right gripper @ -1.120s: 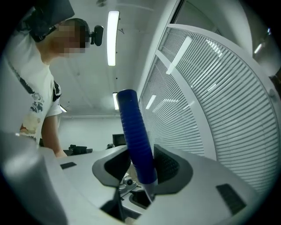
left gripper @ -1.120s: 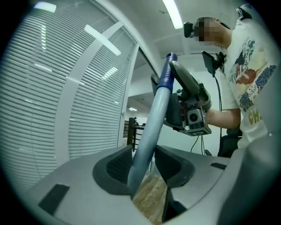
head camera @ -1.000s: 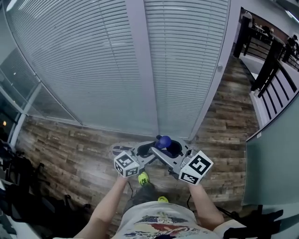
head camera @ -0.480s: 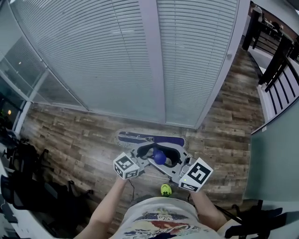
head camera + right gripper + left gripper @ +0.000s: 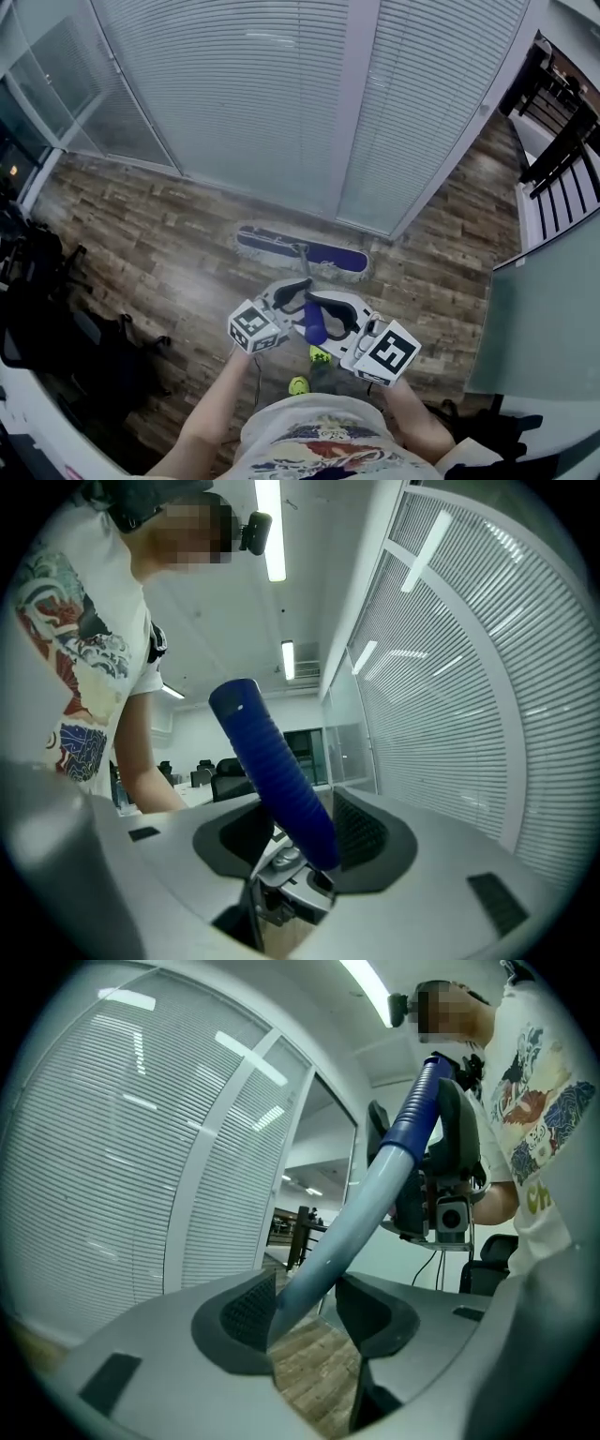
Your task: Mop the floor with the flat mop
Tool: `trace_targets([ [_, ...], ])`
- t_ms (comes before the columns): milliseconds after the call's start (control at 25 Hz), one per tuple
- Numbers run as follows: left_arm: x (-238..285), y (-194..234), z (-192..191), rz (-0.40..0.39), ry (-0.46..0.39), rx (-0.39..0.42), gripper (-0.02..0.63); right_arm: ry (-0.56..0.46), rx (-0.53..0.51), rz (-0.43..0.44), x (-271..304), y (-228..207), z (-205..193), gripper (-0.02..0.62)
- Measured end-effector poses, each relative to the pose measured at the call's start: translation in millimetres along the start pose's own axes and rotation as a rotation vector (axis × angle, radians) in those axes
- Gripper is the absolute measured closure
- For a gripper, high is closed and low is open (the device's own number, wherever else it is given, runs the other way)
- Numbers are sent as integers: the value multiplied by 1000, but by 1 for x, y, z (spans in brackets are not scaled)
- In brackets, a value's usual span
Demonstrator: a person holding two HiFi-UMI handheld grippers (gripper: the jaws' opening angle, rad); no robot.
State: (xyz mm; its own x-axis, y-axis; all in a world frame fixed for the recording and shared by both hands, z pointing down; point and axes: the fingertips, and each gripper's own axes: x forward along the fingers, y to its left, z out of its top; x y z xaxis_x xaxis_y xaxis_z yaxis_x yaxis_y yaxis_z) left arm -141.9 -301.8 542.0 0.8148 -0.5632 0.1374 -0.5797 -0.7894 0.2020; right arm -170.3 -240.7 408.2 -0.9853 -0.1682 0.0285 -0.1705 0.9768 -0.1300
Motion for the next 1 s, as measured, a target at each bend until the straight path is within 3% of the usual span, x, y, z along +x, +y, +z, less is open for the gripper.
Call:
trace_targets([
  [200, -46, -50, -27, 16, -33, -15, 429, 30, -9, 7, -3, 73, -21, 414],
  [400, -73, -109, -47, 21, -22, -18, 428, 16, -87, 43, -21, 139, -27, 413],
  [680, -98, -176, -70, 45, -19, -32, 425, 61, -101, 75, -52, 209, -46, 411],
  [1000, -91, -291, -107, 105, 0, -32, 422, 38, -57, 101, -147, 289, -70, 411],
])
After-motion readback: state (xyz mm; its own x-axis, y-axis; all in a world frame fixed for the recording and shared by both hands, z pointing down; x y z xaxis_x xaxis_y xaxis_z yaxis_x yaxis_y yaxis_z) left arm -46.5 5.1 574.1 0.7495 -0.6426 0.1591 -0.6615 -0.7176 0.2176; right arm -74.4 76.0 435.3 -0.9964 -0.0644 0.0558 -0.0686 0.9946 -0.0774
